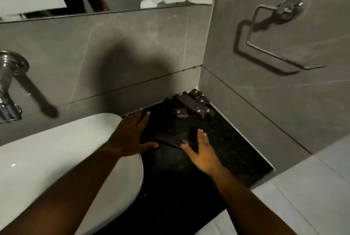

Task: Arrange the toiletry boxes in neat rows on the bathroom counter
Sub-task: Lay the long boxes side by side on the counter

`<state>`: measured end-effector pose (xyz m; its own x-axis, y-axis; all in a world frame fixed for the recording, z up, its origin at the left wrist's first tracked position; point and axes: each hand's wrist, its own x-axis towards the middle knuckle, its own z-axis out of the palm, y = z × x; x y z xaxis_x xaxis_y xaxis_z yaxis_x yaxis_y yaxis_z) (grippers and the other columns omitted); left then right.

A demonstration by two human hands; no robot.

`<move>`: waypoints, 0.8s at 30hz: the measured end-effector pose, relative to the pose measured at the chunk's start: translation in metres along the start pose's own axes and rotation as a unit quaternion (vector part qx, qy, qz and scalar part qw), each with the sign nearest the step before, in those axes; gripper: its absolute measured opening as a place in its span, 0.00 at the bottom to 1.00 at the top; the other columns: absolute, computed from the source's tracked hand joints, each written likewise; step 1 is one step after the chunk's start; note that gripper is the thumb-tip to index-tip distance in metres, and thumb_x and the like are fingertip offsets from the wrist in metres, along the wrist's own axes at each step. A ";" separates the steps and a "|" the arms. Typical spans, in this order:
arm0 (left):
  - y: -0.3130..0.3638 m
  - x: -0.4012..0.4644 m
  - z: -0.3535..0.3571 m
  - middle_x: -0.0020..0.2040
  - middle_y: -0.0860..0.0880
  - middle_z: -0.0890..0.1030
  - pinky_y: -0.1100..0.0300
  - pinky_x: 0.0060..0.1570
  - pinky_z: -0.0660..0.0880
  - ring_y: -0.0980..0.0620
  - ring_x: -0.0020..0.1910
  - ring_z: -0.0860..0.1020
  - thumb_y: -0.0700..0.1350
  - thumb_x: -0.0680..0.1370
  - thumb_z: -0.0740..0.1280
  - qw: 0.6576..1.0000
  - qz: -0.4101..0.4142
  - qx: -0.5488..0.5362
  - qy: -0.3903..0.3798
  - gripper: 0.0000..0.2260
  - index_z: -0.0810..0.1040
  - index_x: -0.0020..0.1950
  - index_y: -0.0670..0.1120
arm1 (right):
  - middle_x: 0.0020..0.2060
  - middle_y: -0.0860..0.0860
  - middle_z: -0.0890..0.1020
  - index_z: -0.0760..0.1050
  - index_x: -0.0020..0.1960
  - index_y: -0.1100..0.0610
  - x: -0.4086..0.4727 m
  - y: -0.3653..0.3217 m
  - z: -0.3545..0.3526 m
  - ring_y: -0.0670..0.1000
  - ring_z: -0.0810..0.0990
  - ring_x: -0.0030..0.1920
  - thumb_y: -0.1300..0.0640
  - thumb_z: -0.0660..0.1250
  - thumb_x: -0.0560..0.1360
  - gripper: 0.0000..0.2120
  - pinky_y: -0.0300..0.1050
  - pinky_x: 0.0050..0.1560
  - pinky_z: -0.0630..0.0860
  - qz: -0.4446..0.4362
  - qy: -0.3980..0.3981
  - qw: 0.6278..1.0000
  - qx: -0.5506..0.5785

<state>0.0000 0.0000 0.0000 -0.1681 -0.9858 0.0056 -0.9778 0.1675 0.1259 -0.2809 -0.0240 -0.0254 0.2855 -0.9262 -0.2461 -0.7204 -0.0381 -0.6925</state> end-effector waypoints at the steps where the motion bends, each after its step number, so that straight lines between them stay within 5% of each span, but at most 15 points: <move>1: -0.003 -0.001 0.003 0.78 0.42 0.48 0.46 0.72 0.49 0.43 0.76 0.48 0.78 0.69 0.49 1.000 0.006 0.011 -0.016 0.48 0.46 0.78 0.47 | 0.79 0.52 0.49 0.44 0.77 0.56 0.007 0.003 0.004 0.50 0.45 0.78 0.35 0.61 0.73 0.45 0.44 0.75 0.45 0.001 0.002 1.000 -0.005; 4: -0.009 -0.002 0.016 0.77 0.44 0.48 0.47 0.73 0.48 0.43 0.76 0.45 0.76 0.70 0.40 0.998 0.006 0.067 -0.020 0.47 0.51 0.77 0.44 | 0.77 0.56 0.56 0.49 0.77 0.58 0.033 0.023 0.022 0.55 0.55 0.77 0.36 0.63 0.72 0.44 0.51 0.76 0.55 0.013 -0.001 0.998 -0.062; 7: -0.012 0.002 0.017 0.77 0.44 0.44 0.49 0.73 0.43 0.44 0.75 0.41 0.75 0.69 0.36 0.996 0.013 0.084 -0.017 0.47 0.48 0.77 0.44 | 0.69 0.58 0.69 0.59 0.74 0.58 0.045 0.033 0.035 0.60 0.69 0.66 0.36 0.61 0.72 0.39 0.56 0.65 0.70 -0.008 0.026 0.975 -0.220; 12: -0.023 0.007 0.024 0.77 0.44 0.40 0.50 0.73 0.40 0.45 0.75 0.37 0.75 0.69 0.33 0.996 -0.003 0.080 -0.027 0.44 0.41 0.76 0.47 | 0.58 0.57 0.74 0.75 0.61 0.57 0.034 0.050 0.049 0.59 0.73 0.55 0.43 0.64 0.71 0.24 0.53 0.54 0.74 -0.034 0.067 0.965 -0.252; 17: -0.030 0.023 0.017 0.74 0.36 0.63 0.46 0.70 0.52 0.37 0.73 0.57 0.67 0.77 0.47 0.998 0.056 0.036 0.015 0.37 0.62 0.74 0.39 | 0.47 0.57 0.78 0.79 0.53 0.56 -0.002 0.072 0.057 0.59 0.77 0.45 0.41 0.68 0.67 0.22 0.52 0.44 0.77 0.011 0.126 0.977 -0.174; 24: -0.032 0.029 0.027 0.73 0.35 0.63 0.36 0.67 0.55 0.34 0.72 0.58 0.61 0.75 0.54 0.992 0.104 0.031 0.058 0.34 0.63 0.73 0.40 | 0.44 0.55 0.78 0.79 0.56 0.56 -0.052 0.087 0.086 0.57 0.77 0.43 0.44 0.74 0.65 0.23 0.50 0.42 0.74 0.050 0.200 0.961 -0.182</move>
<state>0.0232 -0.0338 -0.0302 -0.3552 -0.9244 0.1389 -0.9299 0.3646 0.0481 -0.3037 0.0532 -0.1312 -0.0114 -0.9994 0.0318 -0.9257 -0.0014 -0.3783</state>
